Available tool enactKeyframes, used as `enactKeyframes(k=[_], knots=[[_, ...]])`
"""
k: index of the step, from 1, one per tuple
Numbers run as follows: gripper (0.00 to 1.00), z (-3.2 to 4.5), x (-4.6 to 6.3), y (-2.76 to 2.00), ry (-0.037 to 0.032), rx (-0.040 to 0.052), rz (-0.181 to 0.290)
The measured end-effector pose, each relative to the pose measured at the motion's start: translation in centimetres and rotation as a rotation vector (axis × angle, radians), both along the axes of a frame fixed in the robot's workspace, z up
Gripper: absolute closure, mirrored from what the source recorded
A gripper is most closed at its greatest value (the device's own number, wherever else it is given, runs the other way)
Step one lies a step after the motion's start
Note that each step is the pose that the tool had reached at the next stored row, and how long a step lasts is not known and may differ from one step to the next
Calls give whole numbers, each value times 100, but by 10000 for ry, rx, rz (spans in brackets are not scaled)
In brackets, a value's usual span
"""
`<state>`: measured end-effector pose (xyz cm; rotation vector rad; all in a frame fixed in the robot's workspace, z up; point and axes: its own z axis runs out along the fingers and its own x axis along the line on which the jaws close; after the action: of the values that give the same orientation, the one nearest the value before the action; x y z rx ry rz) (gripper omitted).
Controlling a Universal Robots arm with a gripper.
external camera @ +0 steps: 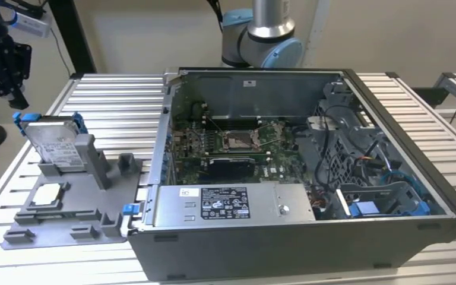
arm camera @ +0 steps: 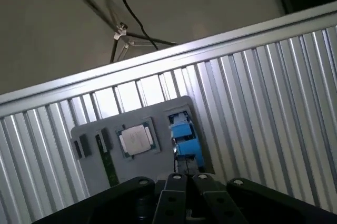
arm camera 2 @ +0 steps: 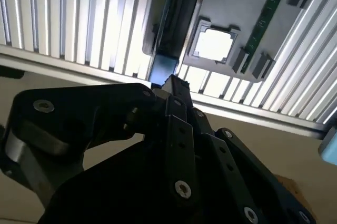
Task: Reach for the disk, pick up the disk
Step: 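Pick up the disk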
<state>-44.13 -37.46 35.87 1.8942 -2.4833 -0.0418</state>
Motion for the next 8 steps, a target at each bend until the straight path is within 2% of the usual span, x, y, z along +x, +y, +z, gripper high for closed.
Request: enactKeyframes(k=[8], knots=[[100,0,0,0,-10,0,1467]])
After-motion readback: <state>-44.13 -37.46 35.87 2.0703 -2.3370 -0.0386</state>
